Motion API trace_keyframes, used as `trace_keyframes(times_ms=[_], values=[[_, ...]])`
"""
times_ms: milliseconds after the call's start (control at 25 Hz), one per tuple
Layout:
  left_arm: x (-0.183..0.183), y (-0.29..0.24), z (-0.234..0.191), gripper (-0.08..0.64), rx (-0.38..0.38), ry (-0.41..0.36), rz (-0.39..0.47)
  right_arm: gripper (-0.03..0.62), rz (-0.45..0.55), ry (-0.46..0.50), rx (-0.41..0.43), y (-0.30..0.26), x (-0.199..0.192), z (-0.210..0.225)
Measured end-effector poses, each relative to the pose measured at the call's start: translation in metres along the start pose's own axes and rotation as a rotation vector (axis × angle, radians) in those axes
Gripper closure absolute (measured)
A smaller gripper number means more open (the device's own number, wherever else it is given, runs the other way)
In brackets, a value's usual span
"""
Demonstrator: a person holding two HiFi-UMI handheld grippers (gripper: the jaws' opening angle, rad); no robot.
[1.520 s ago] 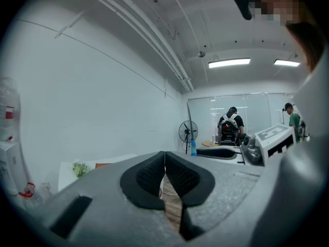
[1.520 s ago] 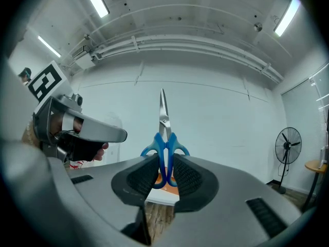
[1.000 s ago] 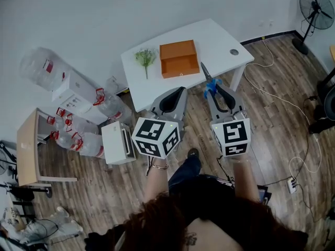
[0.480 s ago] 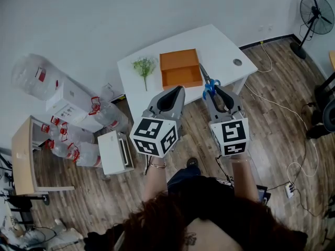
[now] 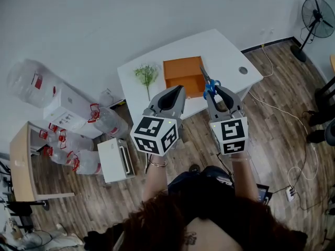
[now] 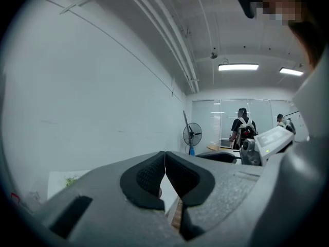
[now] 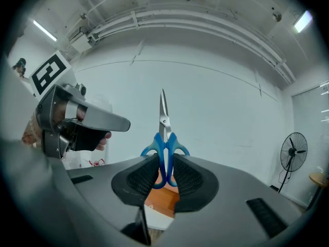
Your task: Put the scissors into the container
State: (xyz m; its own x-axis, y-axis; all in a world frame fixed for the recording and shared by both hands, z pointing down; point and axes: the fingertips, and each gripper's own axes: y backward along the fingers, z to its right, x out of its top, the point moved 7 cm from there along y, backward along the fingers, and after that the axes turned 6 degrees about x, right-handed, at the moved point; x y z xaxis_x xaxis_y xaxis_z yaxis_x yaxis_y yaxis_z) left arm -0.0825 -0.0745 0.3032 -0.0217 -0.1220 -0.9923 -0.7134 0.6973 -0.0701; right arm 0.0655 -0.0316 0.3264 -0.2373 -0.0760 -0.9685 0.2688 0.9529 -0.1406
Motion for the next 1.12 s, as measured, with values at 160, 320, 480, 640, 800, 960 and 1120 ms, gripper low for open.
trace_keyframes(times_ms=[160, 320, 480, 640, 800, 960, 1120], values=[[-0.002, -0.01, -0.01, 0.543, 0.0, 0.008, -0.006, 0.511, -0.029, 0.027, 0.006, -0.018, -0.004, 0.003], [-0.008, -0.023, -0.022, 0.543, 0.007, 0.02, -0.022, 0.511, -0.058, 0.043, 0.022, -0.041, -0.012, 0.009], [-0.009, -0.037, -0.036, 0.543, 0.026, 0.027, -0.026, 0.511, -0.088, 0.081, 0.047, -0.064, -0.02, 0.016], [-0.005, -0.054, -0.05, 0.543, 0.047, 0.028, -0.024, 0.511, -0.123, 0.133, 0.078, -0.089, -0.028, 0.025], [-0.001, -0.074, -0.063, 0.543, 0.067, 0.026, -0.018, 0.511, -0.163, 0.207, 0.11, -0.112, -0.04, 0.033], [0.001, -0.093, -0.072, 0.543, 0.082, 0.023, -0.018, 0.511, -0.201, 0.221, 0.159, -0.13, -0.058, 0.04], [0.0, -0.107, -0.081, 0.543, 0.097, 0.025, -0.026, 0.511, -0.241, 0.25, 0.204, -0.146, -0.073, 0.045]])
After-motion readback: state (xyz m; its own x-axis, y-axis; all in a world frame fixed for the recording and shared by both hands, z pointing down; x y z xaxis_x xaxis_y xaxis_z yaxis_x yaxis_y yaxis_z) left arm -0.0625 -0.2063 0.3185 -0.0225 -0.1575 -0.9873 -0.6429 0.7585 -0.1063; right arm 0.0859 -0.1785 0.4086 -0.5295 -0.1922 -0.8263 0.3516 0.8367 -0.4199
